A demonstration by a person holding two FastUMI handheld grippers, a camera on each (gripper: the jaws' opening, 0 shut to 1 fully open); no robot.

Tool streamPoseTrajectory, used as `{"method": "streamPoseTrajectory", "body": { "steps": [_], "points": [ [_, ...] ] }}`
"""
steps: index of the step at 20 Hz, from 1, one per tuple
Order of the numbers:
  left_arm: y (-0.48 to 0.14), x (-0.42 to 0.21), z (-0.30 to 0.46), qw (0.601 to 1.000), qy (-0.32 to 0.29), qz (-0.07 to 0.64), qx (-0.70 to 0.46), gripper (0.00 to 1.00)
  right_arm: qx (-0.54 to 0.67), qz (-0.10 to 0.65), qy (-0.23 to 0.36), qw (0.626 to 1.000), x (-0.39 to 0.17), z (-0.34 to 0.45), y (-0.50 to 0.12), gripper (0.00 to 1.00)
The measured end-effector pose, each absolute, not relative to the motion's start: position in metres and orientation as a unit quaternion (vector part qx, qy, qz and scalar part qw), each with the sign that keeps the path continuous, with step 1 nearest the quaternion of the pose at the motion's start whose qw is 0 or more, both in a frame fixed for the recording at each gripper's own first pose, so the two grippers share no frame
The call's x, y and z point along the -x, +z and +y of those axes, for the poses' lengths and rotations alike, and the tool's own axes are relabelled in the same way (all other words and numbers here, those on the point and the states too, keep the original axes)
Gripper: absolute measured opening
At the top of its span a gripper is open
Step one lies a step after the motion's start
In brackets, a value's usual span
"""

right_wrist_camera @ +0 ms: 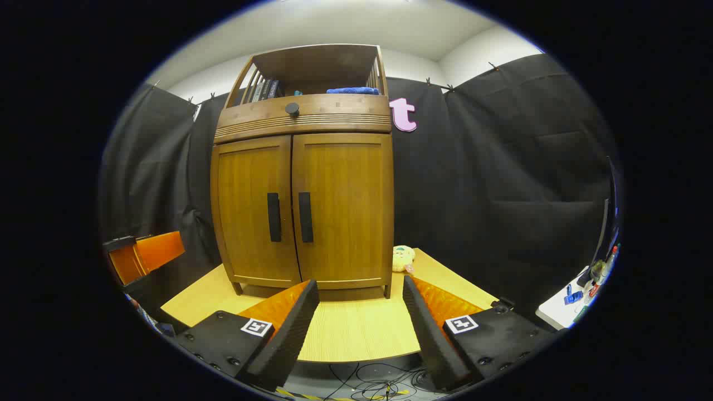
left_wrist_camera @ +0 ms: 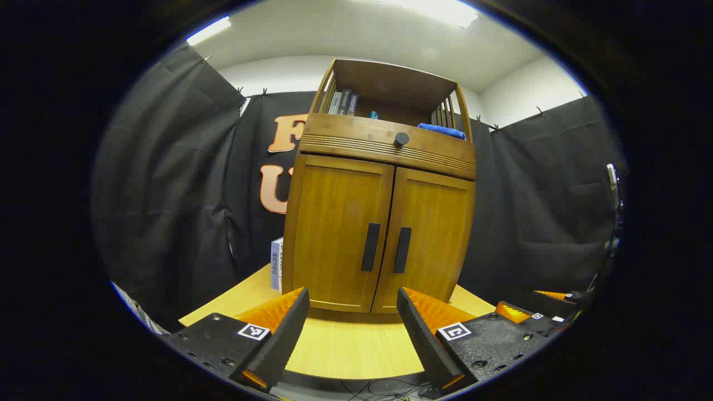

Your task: Open the right door of the double-door shoe cabinet with the right hand, and open the left door with the left hand.

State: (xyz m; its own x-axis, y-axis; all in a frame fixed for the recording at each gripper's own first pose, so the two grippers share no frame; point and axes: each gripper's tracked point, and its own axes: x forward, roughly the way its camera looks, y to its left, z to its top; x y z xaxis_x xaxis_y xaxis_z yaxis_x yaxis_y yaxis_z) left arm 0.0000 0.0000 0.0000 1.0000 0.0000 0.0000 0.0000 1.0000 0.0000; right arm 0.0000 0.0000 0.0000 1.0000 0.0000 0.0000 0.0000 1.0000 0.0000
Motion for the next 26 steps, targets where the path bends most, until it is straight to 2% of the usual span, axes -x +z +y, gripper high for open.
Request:
{"method": "streamPoseTrajectory", "body": {
  "steps": [20, 21, 23, 25, 26],
  "points": [
    [-0.004, 0.003, 0.001, 1.0, -0.01, 0.014, -0.006, 0.92, -0.005, 0.01, -0.003, 1.0, -0.007, 0.0, -0.008, 0.94],
    [-0.004, 0.003, 0.002, 1.0, -0.008, 0.015, -0.006, 0.92, -0.007, 0.009, -0.001, 1.0, -0.011, 0.002, -0.007, 0.98],
    [-0.007, 0.001, 0.001, 1.0, -0.003, 0.013, -0.006, 0.91, -0.01, 0.006, 0.004, 1.0, -0.02, 0.006, -0.004, 0.94],
    [-0.006, 0.002, 0.004, 1.0, -0.002, 0.01, -0.007, 0.92, -0.007, 0.0, 0.011, 1.0, -0.033, 0.013, 0.001, 0.98],
    [-0.007, 0.004, 0.005, 1.0, -0.001, 0.011, -0.01, 0.98, -0.003, 0.003, 0.016, 1.0, -0.04, 0.017, 0.001, 0.98]
  ]
}}
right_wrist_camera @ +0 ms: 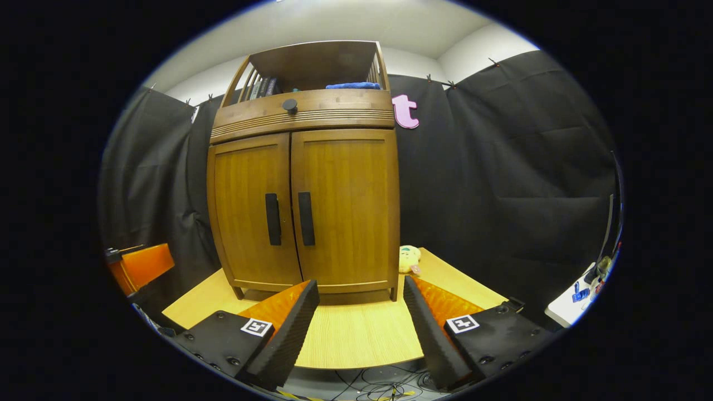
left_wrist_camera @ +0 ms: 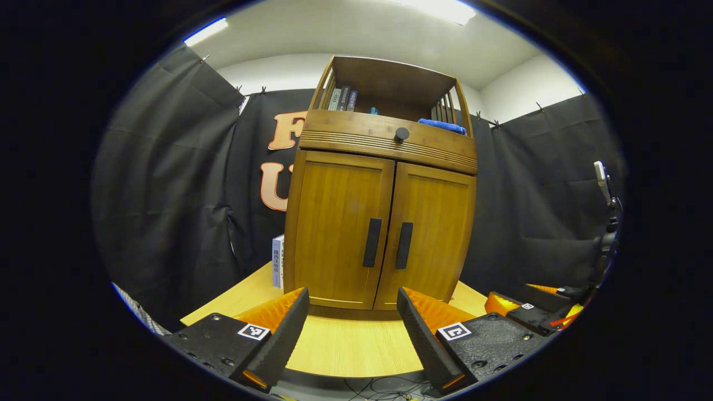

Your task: Open the right door of the double-door shoe cabinet with the right hand, and open the left door with the left hand.

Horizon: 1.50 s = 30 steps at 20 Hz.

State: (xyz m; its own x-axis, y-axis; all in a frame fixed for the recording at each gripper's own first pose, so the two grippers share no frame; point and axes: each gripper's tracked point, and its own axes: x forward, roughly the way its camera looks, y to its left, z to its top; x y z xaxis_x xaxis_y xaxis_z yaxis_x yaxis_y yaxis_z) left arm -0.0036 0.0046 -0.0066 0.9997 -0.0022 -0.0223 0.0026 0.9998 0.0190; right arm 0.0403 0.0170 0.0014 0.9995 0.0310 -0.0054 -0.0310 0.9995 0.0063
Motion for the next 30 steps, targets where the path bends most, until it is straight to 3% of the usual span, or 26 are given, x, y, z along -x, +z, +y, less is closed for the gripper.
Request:
{"method": "streamPoseTrajectory", "body": {
  "steps": [1, 2, 3, 4, 7, 11, 12, 15, 16, 18, 22, 23, 30],
  "points": [
    [-0.007, 0.005, 0.006, 1.0, 0.0, 0.012, -0.012, 0.95, 0.0, 0.005, 0.019, 1.0, -0.048, 0.02, 0.001, 0.98],
    [-0.007, 0.006, 0.008, 1.0, 0.0, 0.013, -0.013, 0.98, 0.002, 0.006, 0.023, 1.0, -0.056, 0.023, 0.003, 0.94],
    [-0.008, 0.007, 0.009, 1.0, 0.001, 0.013, -0.013, 0.92, 0.001, 0.004, 0.026, 1.0, -0.064, 0.027, 0.005, 0.94],
    [-0.007, 0.008, 0.01, 1.0, 0.003, 0.011, -0.012, 0.92, -0.002, 0.004, 0.03, 1.0, -0.074, 0.032, 0.007, 0.98],
    [-0.006, 0.009, 0.014, 1.0, 0.01, 0.009, -0.013, 0.92, -0.014, 0.012, 0.041, 0.999, -0.101, 0.045, 0.008, 0.94],
    [-0.006, 0.011, 0.024, 1.0, 0.027, 0.009, -0.012, 0.92, -0.005, 0.015, 0.047, 0.999, -0.139, 0.06, 0.014, 1.0],
    [-0.006, 0.012, 0.026, 0.999, 0.032, 0.01, -0.011, 0.92, -0.005, 0.015, 0.05, 0.999, -0.148, 0.065, 0.015, 0.94],
    [-0.007, 0.014, 0.035, 0.999, 0.047, 0.009, -0.008, 0.92, 0.0, 0.015, 0.057, 0.998, -0.175, 0.079, 0.019, 0.98],
    [-0.006, 0.015, 0.037, 0.999, 0.05, 0.008, -0.008, 0.92, 0.003, 0.014, 0.059, 0.998, -0.183, 0.084, 0.02, 0.94],
    [-0.006, 0.015, 0.041, 0.998, 0.055, 0.007, -0.008, 0.95, 0.01, 0.012, 0.062, 0.998, -0.202, 0.095, 0.024, 0.98],
    [-0.004, 0.013, 0.051, 0.998, 0.065, 0.007, -0.007, 0.95, 0.02, 0.01, 0.067, 0.998, -0.235, 0.113, 0.03, 0.98],
    [-0.003, 0.012, 0.055, 0.998, 0.07, 0.007, -0.007, 0.92, 0.025, 0.008, 0.067, 0.997, -0.243, 0.118, 0.033, 0.94],
    [-0.001, 0.008, 0.071, 0.996, 0.091, 0.008, -0.009, 0.95, 0.024, 0.012, 0.076, 0.997, -0.286, 0.135, 0.038, 0.98]
  ]
}}
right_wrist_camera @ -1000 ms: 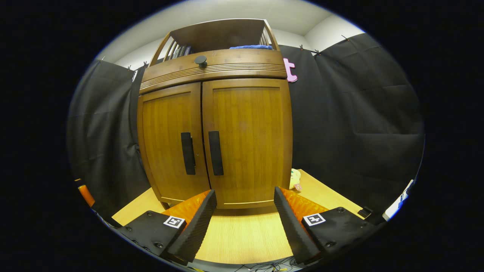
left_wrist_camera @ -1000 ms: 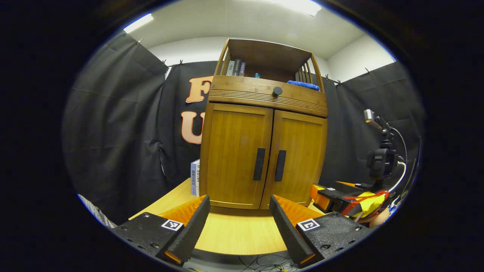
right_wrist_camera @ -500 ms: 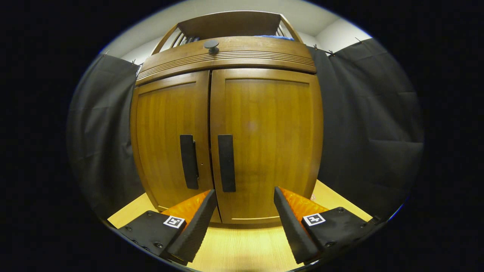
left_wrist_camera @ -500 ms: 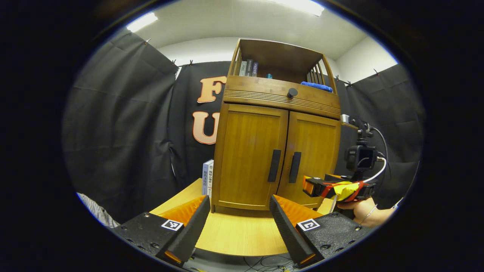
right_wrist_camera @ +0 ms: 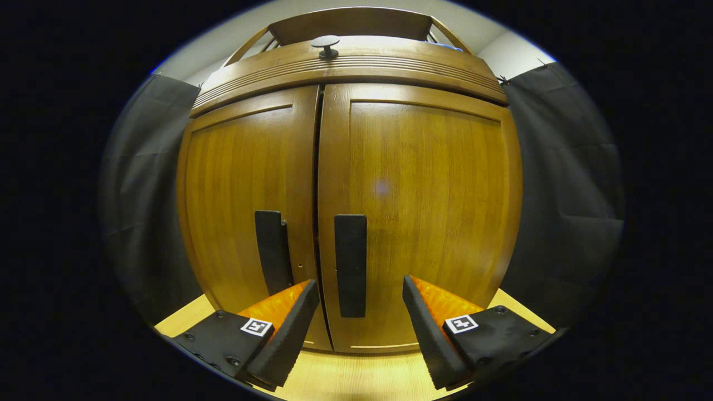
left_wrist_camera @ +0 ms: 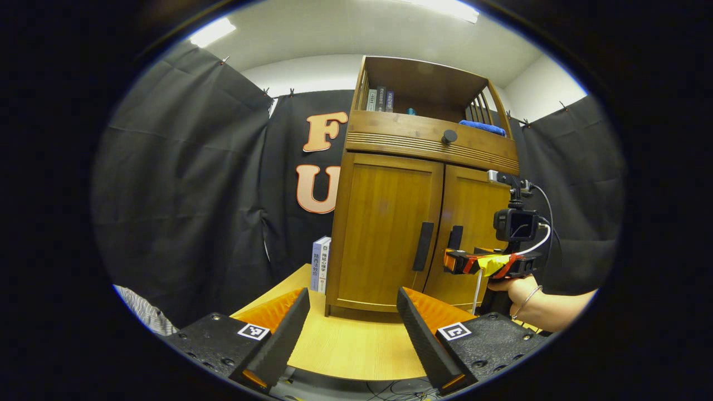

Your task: Open the right door of the double-door shoe cabinet with the right hand, and open the left door with the left hand.

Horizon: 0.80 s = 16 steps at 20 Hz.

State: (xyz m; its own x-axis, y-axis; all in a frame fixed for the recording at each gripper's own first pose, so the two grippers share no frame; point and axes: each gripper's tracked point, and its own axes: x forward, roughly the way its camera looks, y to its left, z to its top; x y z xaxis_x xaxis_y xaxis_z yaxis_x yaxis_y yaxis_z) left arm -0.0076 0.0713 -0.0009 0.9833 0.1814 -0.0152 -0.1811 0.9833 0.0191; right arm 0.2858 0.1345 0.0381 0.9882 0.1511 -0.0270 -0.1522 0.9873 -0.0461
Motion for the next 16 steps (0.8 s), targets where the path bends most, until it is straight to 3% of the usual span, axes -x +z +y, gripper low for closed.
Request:
{"method": "streamPoseTrajectory", "body": {
  "steps": [3, 4, 6, 10, 13, 16],
  "points": [
    [-0.001, 0.007, 0.075, 0.995, 0.095, 0.009, -0.009, 0.95, 0.021, 0.016, 0.09, 0.996, -0.297, 0.141, 0.036, 0.89],
    [-0.001, 0.007, 0.076, 0.995, 0.096, 0.008, -0.012, 0.95, 0.021, 0.018, 0.092, 0.995, -0.302, 0.143, 0.035, 0.94],
    [0.0, 0.006, 0.078, 0.995, 0.096, 0.009, -0.015, 0.95, 0.021, 0.025, 0.087, 0.996, -0.31, 0.142, 0.033, 0.75],
    [-0.001, 0.006, 0.079, 0.995, 0.096, 0.011, -0.019, 0.95, 0.016, 0.037, 0.087, 0.995, -0.319, 0.143, 0.03, 0.77],
    [-0.001, 0.007, 0.08, 0.995, 0.097, 0.012, -0.018, 0.95, 0.021, 0.035, 0.088, 0.995, -0.326, 0.146, 0.031, 0.54],
    [-0.002, 0.009, 0.079, 0.995, 0.094, 0.015, -0.016, 0.92, 0.032, 0.043, 0.092, 0.994, -0.329, 0.152, 0.027, 0.52]
  ]
}}
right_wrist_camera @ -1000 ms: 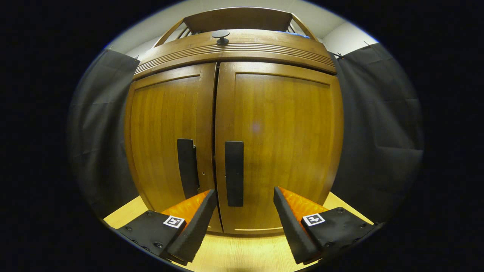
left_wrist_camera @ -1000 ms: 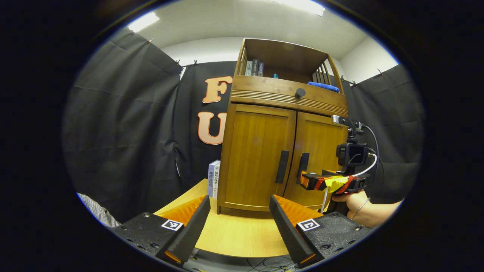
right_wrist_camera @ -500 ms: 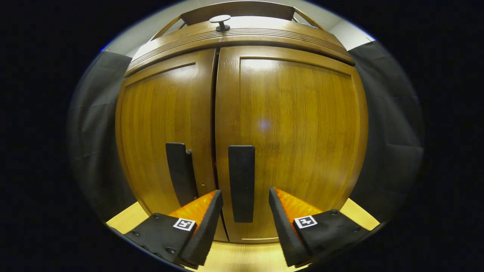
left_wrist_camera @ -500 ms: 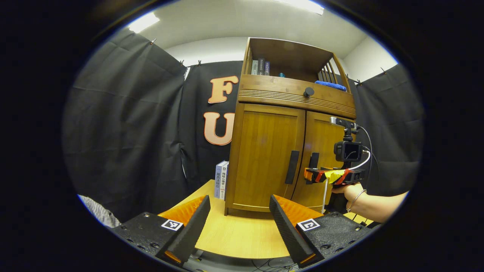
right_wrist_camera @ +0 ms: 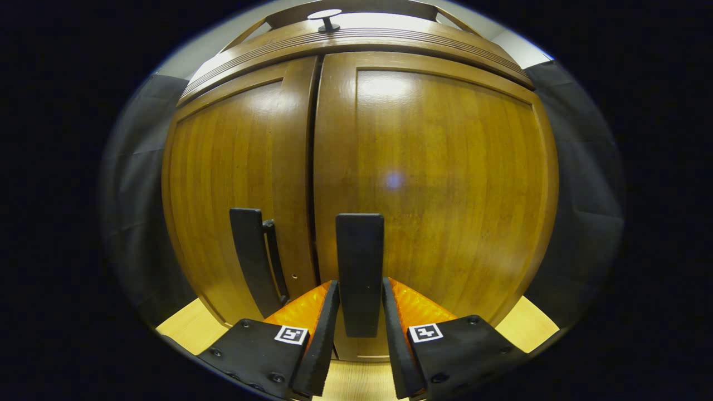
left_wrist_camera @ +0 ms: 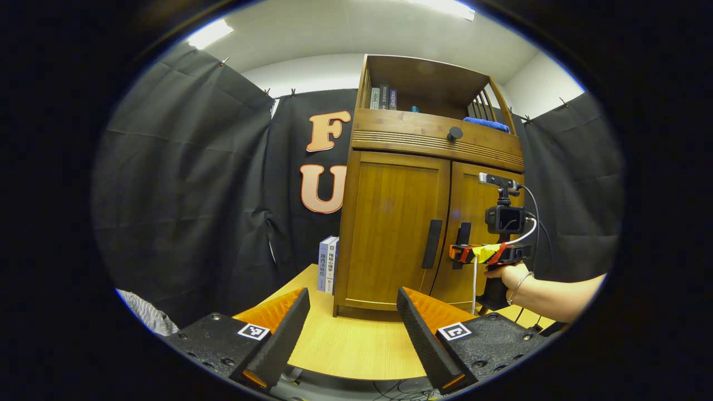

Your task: Open the right door of the double-door shoe cabinet with the right hand, and open the left door with the left hand.

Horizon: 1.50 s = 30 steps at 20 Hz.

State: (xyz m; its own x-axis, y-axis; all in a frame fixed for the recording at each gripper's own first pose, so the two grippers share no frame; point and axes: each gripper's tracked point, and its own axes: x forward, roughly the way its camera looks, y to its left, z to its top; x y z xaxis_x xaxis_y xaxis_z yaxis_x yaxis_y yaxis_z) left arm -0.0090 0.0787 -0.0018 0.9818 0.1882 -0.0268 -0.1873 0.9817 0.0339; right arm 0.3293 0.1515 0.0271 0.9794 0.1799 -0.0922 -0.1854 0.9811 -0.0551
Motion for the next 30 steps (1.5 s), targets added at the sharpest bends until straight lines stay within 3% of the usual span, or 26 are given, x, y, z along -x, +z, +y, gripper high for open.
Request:
{"method": "streamPoseTrajectory", "body": {
  "steps": [1, 2, 3, 4, 8, 13, 14, 15, 19, 20, 23, 24, 27, 30],
  "points": [
    [-0.002, 0.01, 0.077, 0.995, 0.093, 0.015, -0.014, 0.95, 0.03, 0.046, 0.088, 0.995, -0.333, 0.151, 0.027, 0.5],
    [-0.001, 0.011, 0.076, 0.996, 0.091, 0.015, -0.014, 0.95, 0.024, 0.041, 0.085, 0.995, -0.331, 0.152, 0.027, 0.34],
    [0.0, 0.012, 0.075, 0.996, 0.09, 0.014, -0.015, 0.95, 0.021, 0.041, 0.084, 0.995, -0.329, 0.151, 0.028, 0.46],
    [0.002, 0.014, 0.075, 0.996, 0.089, 0.012, -0.017, 0.95, 0.018, 0.039, 0.083, 0.996, -0.331, 0.15, 0.027, 0.46],
    [0.002, 0.018, 0.068, 0.996, 0.081, 0.01, -0.021, 0.92, 0.025, 0.032, 0.091, 0.995, -0.332, 0.151, 0.023, 0.3],
    [0.006, 0.023, 0.053, 0.998, 0.06, 0.004, -0.018, 0.95, 0.016, 0.021, 0.097, 0.995, -0.323, 0.148, 0.024, 0.3],
    [0.007, 0.026, 0.051, 0.998, 0.057, 0.001, -0.02, 0.92, 0.016, 0.017, 0.094, 0.995, -0.317, 0.146, 0.025, 0.24],
    [0.007, 0.027, 0.049, 0.998, 0.054, 0.0, -0.021, 0.95, 0.018, 0.014, 0.093, 0.995, -0.313, 0.143, 0.026, 0.2],
    [0.008, 0.034, 0.046, 0.998, 0.053, 0.0, -0.022, 0.95, 0.016, 0.015, 0.091, 0.996, -0.302, 0.14, 0.029, 0.24],
    [0.009, 0.036, 0.046, 0.998, 0.053, 0.0, -0.022, 0.92, 0.018, 0.016, 0.088, 0.996, -0.302, 0.138, 0.032, 0.19],
    [0.01, 0.039, 0.041, 0.998, 0.049, 0.0, -0.025, 0.95, 0.014, 0.015, 0.08, 0.997, -0.3, 0.136, 0.037, 0.28],
    [0.012, 0.04, 0.04, 0.998, 0.048, -0.001, -0.027, 0.92, 0.015, 0.014, 0.082, 0.996, -0.301, 0.136, 0.039, 0.24],
    [0.015, 0.04, 0.034, 0.999, 0.04, -0.004, -0.03, 0.92, 0.017, 0.009, 0.088, 0.996, -0.29, 0.128, 0.039, 0.28],
    [0.012, 0.041, 0.028, 0.999, 0.032, 0.0, -0.028, 0.92, 0.011, 0.01, 0.089, 0.996, -0.279, 0.121, 0.037, 0.24]
  ]
}}
